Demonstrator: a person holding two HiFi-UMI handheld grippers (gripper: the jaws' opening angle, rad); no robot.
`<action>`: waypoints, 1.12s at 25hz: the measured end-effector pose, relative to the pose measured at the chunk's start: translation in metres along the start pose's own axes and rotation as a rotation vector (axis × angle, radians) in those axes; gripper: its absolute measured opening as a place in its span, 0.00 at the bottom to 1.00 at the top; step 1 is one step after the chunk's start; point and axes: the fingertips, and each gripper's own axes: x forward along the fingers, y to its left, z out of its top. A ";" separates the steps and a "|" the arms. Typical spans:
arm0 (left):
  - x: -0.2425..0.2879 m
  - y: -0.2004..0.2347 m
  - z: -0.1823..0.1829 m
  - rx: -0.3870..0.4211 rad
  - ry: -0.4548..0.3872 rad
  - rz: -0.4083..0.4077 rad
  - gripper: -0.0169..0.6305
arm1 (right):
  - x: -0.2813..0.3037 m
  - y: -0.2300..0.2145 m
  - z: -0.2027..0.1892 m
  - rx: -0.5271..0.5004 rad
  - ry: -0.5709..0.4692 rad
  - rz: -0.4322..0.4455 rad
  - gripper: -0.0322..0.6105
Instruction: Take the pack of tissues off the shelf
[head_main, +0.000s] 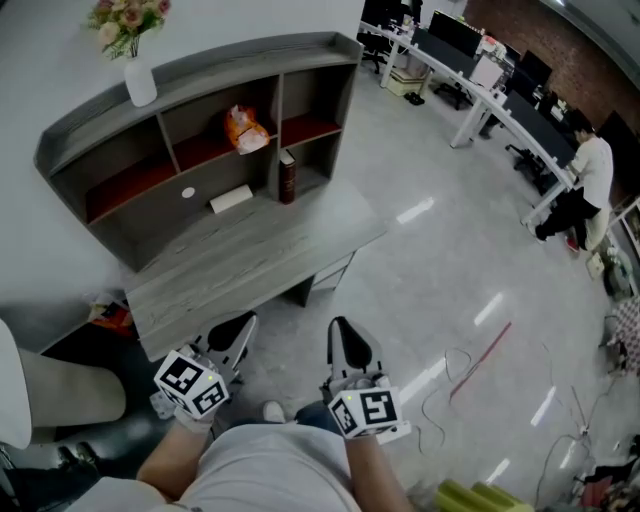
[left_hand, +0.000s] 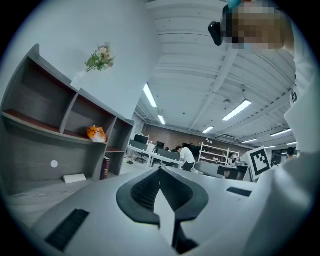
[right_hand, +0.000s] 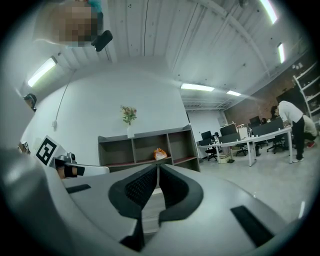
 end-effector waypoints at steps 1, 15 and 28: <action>0.001 0.005 -0.001 0.001 0.003 0.005 0.05 | 0.004 0.000 -0.003 0.003 0.003 -0.004 0.09; 0.064 0.083 0.011 0.025 -0.002 0.136 0.05 | 0.116 -0.049 -0.008 0.020 0.014 0.081 0.09; 0.181 0.143 0.049 0.046 -0.016 0.360 0.05 | 0.244 -0.138 0.024 0.036 0.049 0.262 0.09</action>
